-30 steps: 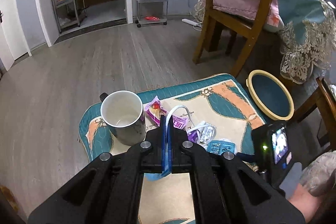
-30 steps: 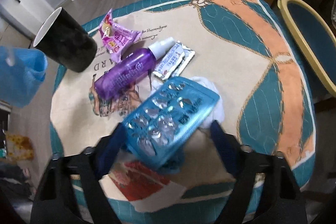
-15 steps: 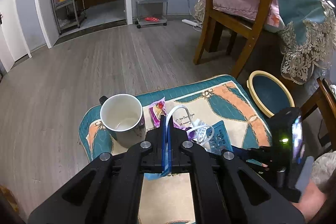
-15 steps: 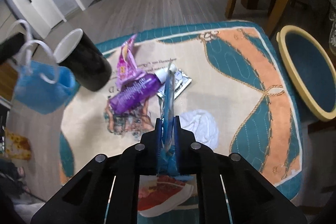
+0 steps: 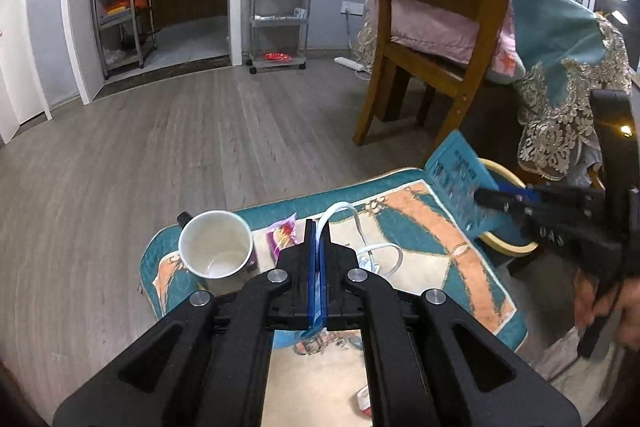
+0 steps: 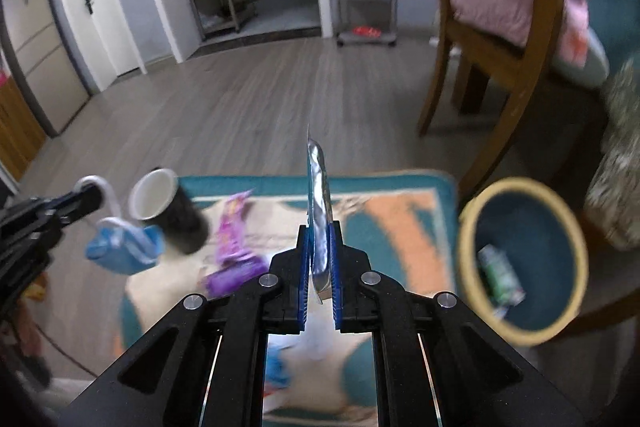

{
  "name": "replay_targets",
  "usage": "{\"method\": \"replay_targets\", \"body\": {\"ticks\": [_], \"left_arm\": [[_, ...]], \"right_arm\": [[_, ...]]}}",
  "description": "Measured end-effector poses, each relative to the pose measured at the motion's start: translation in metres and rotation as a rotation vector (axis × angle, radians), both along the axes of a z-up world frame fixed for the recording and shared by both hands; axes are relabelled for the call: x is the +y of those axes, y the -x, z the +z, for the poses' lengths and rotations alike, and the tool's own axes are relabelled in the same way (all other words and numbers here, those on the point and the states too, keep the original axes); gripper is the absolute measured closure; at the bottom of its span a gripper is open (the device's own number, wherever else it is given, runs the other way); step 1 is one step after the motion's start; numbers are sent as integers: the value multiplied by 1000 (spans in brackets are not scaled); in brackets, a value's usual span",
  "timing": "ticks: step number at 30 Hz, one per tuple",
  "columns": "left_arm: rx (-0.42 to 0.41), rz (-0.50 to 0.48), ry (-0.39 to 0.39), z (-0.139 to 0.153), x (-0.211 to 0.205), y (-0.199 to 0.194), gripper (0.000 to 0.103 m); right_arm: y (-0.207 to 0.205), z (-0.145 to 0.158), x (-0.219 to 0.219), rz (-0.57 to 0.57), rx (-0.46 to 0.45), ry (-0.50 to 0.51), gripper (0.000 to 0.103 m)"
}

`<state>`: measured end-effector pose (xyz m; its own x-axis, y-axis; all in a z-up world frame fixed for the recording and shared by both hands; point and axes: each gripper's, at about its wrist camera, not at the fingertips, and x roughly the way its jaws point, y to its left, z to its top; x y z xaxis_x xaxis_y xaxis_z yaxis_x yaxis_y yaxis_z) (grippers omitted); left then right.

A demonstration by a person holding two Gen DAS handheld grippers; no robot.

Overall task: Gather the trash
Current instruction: 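Carry earphones and blister pack over the teal bin and open both grippers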

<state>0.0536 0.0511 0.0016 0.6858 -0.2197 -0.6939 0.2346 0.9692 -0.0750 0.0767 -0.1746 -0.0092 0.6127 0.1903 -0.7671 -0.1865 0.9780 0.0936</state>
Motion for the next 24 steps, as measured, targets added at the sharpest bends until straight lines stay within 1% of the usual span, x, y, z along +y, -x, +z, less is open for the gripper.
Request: {"method": "replay_targets", "body": {"ticks": [1,3,6,10,13,18,21,24], "left_arm": [[-1,-4,2,0,-3,-1,102],[2,-15,3,-1,-8,-3,102],[-1,-36,-16,-2,-17,-4,102],[2,-59,-29,-4,-31,-8,102],[3,-73,-31,-5,-41,-11,102],[-4,-96,-28,-5,-67,-12,102],[-12,-107,-11,-1,-84,-9,102],[-15,-111,16,6,-100,-7,102]], "right_arm": [[-3,-2,-5,-11,-11,2,92],[-6,-10,-16,-36,-20,-27,92],[-14,-30,-30,-74,64,-145,92],[-19,-33,-35,-58,65,-124,92],[-22,-36,-48,-70,88,-153,92],[-22,-35,-68,-103,76,-134,92],[-23,-37,-83,-134,58,-100,92],[-26,-40,-102,-178,56,-86,92]]}}
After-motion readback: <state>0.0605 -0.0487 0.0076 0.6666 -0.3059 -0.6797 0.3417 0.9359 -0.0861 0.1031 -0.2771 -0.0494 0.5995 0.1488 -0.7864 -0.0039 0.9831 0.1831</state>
